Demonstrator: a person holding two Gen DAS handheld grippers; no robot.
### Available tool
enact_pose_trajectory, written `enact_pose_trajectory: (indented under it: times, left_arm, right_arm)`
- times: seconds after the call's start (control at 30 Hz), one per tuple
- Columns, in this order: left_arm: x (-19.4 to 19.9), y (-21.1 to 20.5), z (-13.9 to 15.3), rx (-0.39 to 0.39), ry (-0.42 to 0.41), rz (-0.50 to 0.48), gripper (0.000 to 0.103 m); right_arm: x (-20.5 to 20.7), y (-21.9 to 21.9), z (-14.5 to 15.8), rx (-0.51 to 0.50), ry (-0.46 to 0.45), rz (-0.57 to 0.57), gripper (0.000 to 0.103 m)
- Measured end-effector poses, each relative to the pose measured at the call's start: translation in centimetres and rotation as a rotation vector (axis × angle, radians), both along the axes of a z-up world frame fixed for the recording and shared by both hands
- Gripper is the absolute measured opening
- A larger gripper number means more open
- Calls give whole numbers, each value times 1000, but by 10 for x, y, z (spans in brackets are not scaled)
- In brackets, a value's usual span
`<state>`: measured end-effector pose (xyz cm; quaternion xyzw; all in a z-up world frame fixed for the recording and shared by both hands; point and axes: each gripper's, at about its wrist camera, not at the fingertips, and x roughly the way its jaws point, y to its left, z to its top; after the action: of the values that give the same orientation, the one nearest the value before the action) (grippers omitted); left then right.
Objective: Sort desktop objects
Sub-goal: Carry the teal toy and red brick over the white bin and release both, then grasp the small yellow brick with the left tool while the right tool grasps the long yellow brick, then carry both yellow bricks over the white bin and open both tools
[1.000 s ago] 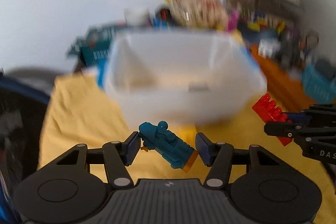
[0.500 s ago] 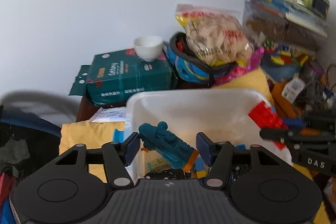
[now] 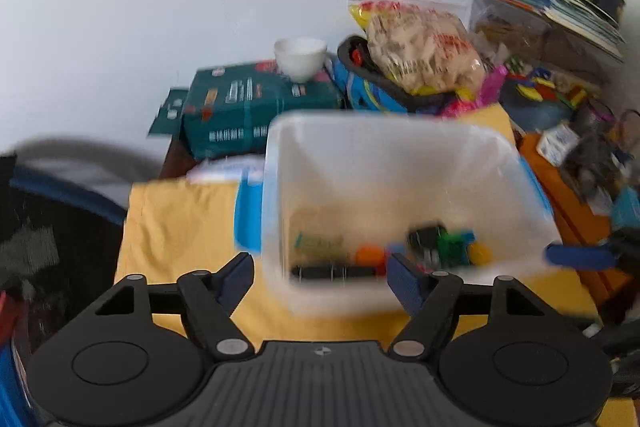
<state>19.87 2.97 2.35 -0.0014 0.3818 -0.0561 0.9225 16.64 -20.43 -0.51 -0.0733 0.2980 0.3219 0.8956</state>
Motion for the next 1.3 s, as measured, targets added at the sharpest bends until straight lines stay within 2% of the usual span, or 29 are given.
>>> enact_pose_trajectory:
  times: [0.1,0.2,0.23,0.3,0.43,0.53,0.83,0.9,0.93,1.0,1.03,1.17,1.3]
  left_arm:
    - [-27,-1,-26,25,27,-12,77]
    - [-37,-8,-54,50,107,-14,76]
    - [-39,-10,-59,54,112,-17,76]
    - [-41,-14,-67,61,121,-21,76]
    - [-37,-23,-76,45,143,-33,76]
    - [-27,-36,-84,64,133,-64,76]
    - [17,-95,-117,116,109,-117,76]
    - [25,-101,-126,127,105,-109,70]
    - [29,-104,-131,133,113,-101,63]
    - [33,-105,-136,136,119,-94,41]
    - [32,-104,-137,129,126,-101,37]
    - [14,-95,-127,124,85,-119,37]
    - [-11,-73,-98,72,62,-109,37]
  right_arm:
    - [-6,15,-47,-103,67,22,63]
    - [5,27,-83,-193,102,-4,53]
    - [11,30,-92,-202,126,-13,46]
    - [18,34,-102,-209,149,-29,47]
    - [26,41,-115,-203,193,-1,29]
    - [20,24,-109,-157,191,-38,25]
    - [-13,-57,-83,-54,215,-203,25]
    - [-23,-67,-81,-41,225,-216,25]
    - [-25,-69,-81,-36,226,-219,25]
    - [-29,-70,-80,-31,227,-222,25]
    - [-32,-70,-80,-24,229,-224,25]
    - [-38,-68,-76,8,224,-221,25]
    - [-39,-63,-58,47,188,-203,25]
